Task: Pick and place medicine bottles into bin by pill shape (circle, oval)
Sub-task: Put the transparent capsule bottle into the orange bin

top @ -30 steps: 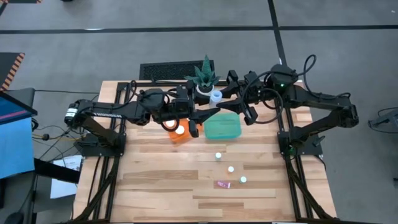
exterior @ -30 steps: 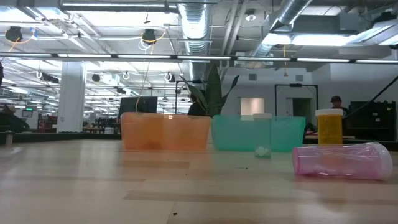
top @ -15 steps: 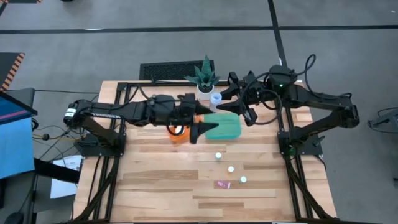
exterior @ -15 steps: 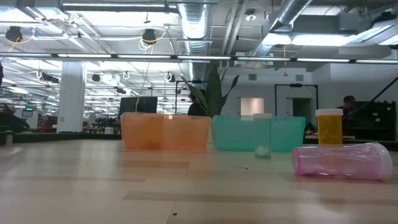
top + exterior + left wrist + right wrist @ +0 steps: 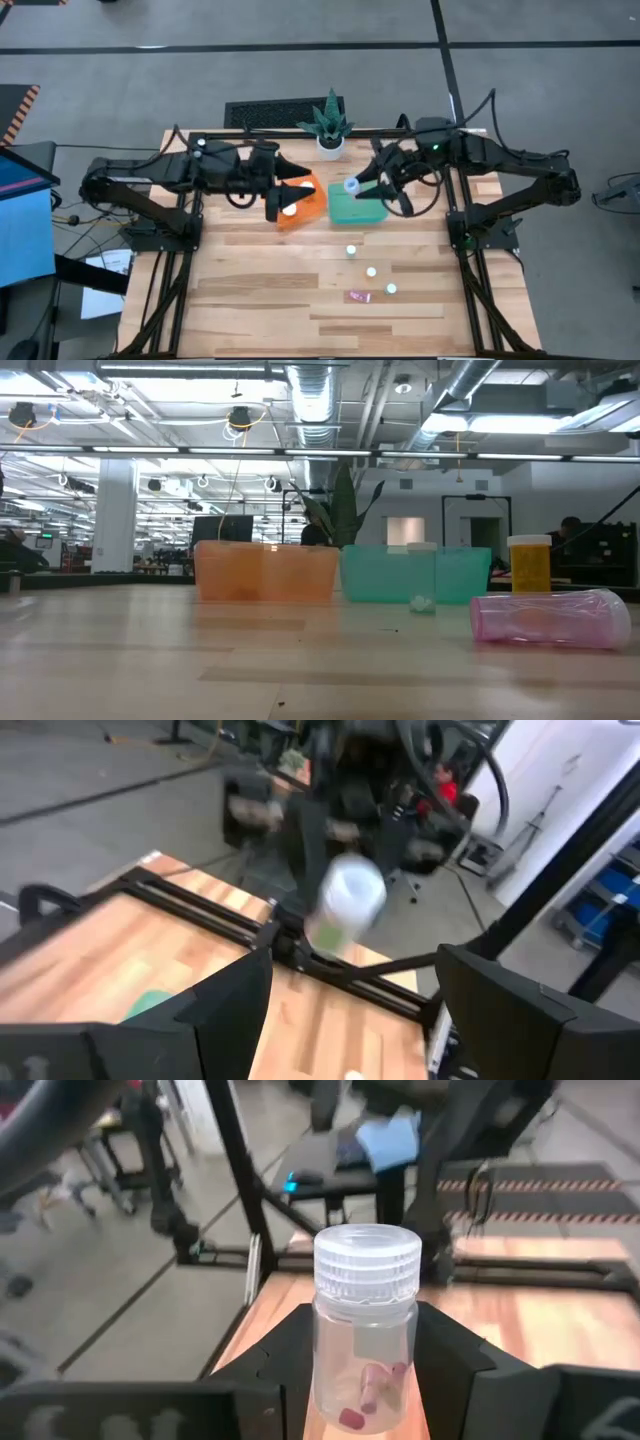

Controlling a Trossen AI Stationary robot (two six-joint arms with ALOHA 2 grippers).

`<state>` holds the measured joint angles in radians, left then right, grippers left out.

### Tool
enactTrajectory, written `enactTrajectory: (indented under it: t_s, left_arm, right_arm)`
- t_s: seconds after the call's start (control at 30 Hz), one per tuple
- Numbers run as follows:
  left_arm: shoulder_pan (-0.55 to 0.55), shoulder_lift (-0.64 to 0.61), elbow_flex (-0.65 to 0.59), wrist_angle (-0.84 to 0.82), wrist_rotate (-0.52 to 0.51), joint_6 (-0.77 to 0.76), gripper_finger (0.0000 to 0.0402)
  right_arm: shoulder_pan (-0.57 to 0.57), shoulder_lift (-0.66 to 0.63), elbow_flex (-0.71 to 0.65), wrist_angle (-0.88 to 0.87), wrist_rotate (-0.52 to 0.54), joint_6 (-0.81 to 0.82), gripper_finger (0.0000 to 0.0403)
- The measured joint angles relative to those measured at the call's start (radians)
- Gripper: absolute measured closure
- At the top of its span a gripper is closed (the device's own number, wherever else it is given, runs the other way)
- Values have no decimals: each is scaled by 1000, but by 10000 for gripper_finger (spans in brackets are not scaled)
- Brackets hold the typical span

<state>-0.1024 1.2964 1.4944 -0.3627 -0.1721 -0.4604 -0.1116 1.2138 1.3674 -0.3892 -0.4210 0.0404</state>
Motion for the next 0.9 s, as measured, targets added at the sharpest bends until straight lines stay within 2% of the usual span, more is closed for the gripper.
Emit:
enactTrajectory:
  t_s: [0.07,0.33,0.53,0.9]
  left_arm:
    - [5,0,0,21,11,11,126]
    - [14,79,0,13,173,17,126]
    - [5,98,1,-21,195,22,126]
    - [-11,161,0,-56,298,-17,126]
  right_arm:
    - [15,17,0,-2,0,5,251]
    - [83,107,0,34,0,27,253]
    - [109,157,0,42,1,46,246]
    - [132,202,0,75,3,67,245]
